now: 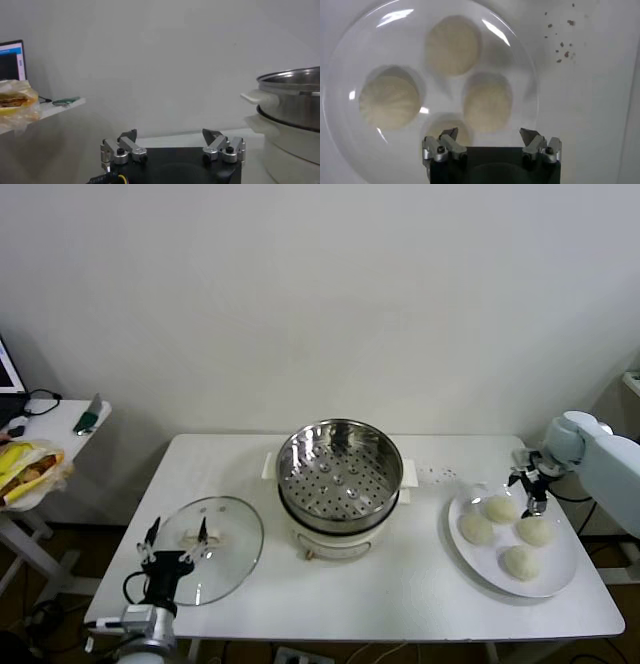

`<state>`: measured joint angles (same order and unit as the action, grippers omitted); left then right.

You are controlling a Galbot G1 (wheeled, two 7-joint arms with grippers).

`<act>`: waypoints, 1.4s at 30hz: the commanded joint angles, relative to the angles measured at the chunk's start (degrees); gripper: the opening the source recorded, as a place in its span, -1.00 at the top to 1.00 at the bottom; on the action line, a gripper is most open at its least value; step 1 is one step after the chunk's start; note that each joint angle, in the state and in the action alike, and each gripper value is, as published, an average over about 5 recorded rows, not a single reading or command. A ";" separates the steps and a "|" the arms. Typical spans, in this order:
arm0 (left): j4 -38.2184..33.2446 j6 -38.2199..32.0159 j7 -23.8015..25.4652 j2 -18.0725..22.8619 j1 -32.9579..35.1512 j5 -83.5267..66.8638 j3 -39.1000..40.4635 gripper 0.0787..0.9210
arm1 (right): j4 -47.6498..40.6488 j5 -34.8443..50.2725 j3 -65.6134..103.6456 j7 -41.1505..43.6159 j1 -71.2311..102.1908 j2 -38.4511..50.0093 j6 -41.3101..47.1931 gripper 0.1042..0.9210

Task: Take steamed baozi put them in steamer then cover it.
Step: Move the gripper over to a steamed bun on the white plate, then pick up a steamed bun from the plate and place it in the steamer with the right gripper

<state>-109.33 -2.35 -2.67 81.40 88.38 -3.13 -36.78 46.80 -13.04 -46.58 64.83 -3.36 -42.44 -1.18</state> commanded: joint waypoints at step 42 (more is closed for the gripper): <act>-0.12 0.64 -0.74 -0.75 0.56 -0.03 -0.62 -0.77 | -4.63 -2.25 -5.72 0.71 -4.48 -6.02 -6.44 -0.37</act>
<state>-109.42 -1.68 -3.44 80.59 88.99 -3.18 -37.41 38.49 -17.03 -48.59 65.52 -4.25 -49.52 -6.63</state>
